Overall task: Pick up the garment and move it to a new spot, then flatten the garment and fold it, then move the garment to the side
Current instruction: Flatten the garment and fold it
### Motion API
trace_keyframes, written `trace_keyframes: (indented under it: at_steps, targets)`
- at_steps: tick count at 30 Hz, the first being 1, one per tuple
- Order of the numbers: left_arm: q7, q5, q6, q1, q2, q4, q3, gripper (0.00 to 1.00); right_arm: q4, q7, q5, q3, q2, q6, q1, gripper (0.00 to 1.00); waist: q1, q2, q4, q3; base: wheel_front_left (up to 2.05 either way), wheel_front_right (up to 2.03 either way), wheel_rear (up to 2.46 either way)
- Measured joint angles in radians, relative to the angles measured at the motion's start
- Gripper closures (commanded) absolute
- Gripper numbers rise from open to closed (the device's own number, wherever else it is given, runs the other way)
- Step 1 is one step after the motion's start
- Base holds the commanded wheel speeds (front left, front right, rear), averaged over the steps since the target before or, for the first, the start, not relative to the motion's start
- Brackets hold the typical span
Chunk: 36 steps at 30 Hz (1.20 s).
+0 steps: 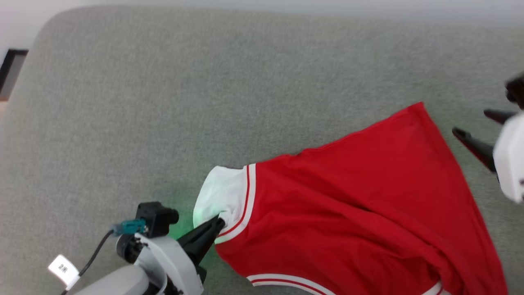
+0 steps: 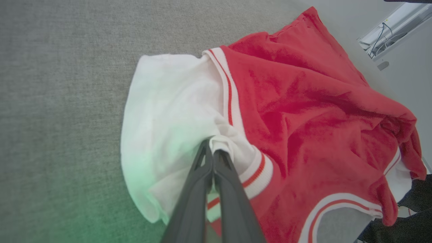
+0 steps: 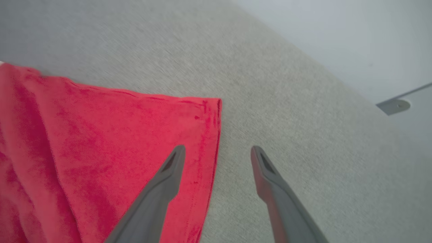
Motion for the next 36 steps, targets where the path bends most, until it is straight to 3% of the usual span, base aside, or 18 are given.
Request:
trace_keyframes:
  at_steps: [6, 15, 16, 17, 19, 21, 28, 36]
  targets:
    - [0.0, 0.014, -0.017, -0.039, -0.036, 0.03, -0.001, 1.0, 0.263, -0.017, -0.023, 0.196, 0.01, 0.0, -0.206, 0.0, 0.0, 0.0, 0.028, 0.056, 0.0, 0.0, 0.0]
    - [-0.01, 0.025, -0.045, -0.067, -0.076, 0.064, 0.001, 1.0, 0.432, -0.055, 0.048, 0.433, -0.008, 0.0, -0.348, 0.0, 0.0, 0.0, 0.068, 0.107, 0.0, 0.0, 0.0]
    - [-0.011, 0.025, -0.046, -0.067, -0.077, 0.067, 0.001, 1.0, 0.439, -0.06, 0.063, 0.453, -0.011, 0.0, -0.359, 0.13, 0.0, 0.0, 0.069, 0.108, 0.0, 0.0, 0.0]
    - [-0.011, 0.025, -0.047, -0.068, -0.077, 0.068, 0.001, 1.0, 0.446, -0.067, 0.074, 0.47, -0.015, 0.0, -0.368, 0.55, 0.0, 0.0, 0.069, 0.107, 0.0, 0.0, 0.0]
    - [-0.011, 0.025, -0.048, -0.068, -0.078, 0.072, 0.001, 1.0, 0.462, -0.088, 0.097, 0.497, -0.018, 0.0, -0.382, 0.89, 0.0, 0.0, 0.066, 0.103, 0.0, 0.0, 0.0]
    - [-0.012, 0.022, -0.054, -0.067, -0.077, 0.075, 0.004, 1.0, 0.481, -0.12, 0.132, 0.513, -0.019, 0.0, -0.392, 1.0, 0.0001, 0.0, 0.063, 0.098, 0.0, 0.0, 0.0]
    - [0.015, -0.009, -0.063, -0.099, -0.068, 0.085, 0.011, 1.0, 0.56, -0.257, 0.213, 0.494, -0.007, 0.0, -0.423, 1.0, 0.0, 0.0, 0.047, 0.065, 0.0, 0.0, 0.0]
    - [0.078, -0.114, -0.067, -0.378, -0.101, 0.113, 0.094, 1.0, 0.699, -0.398, 0.215, 0.392, 0.029, 0.0, -0.542, 1.0, 0.0, 0.0, 0.013, 0.045, 0.0, 0.0, 0.0]
